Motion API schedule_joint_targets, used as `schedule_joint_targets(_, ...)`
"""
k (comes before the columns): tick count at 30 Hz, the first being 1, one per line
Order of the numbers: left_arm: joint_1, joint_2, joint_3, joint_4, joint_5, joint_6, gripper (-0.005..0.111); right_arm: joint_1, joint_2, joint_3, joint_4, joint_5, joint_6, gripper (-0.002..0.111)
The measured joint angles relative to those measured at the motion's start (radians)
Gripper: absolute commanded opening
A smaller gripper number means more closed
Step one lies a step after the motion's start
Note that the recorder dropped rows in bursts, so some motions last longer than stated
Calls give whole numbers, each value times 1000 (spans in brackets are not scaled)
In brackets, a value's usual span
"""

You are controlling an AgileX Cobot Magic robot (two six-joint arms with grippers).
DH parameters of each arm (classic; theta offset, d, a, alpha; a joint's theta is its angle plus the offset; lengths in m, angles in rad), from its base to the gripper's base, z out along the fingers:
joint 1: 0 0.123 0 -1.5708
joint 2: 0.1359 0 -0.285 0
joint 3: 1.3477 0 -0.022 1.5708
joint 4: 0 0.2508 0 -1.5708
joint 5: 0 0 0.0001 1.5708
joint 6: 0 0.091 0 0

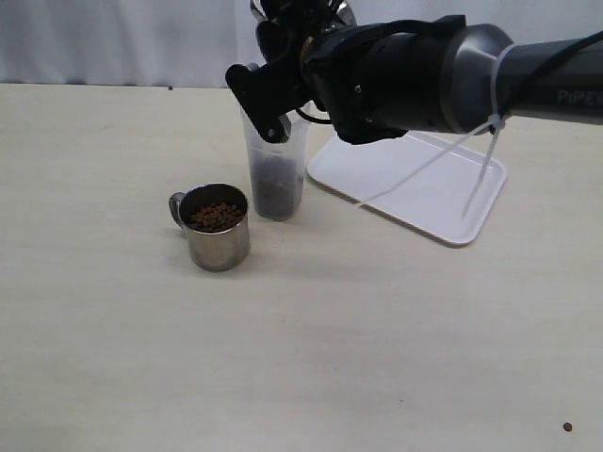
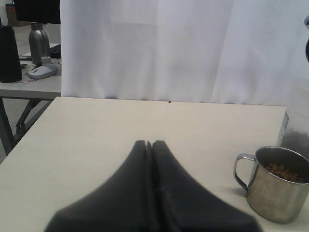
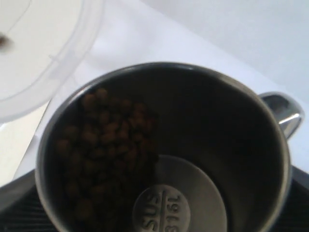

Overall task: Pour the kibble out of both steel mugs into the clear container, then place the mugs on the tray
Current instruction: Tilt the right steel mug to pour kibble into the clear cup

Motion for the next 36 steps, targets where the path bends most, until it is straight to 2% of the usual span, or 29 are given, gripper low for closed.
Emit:
schedule_joint_targets(6,0,0,0,0,0,0,0,11,0,0,-1,5,-11,5)
schedule_joint_targets(17,0,0,0,0,0,0,0,11,0,0,-1,5,-151,5)
schedule_joint_targets(30,0,0,0,0,0,0,0,48,0,0,-1,33,-187,5)
schedule_joint_targets(36,0,0,0,0,0,0,0,48,0,0,-1,50,-287,5)
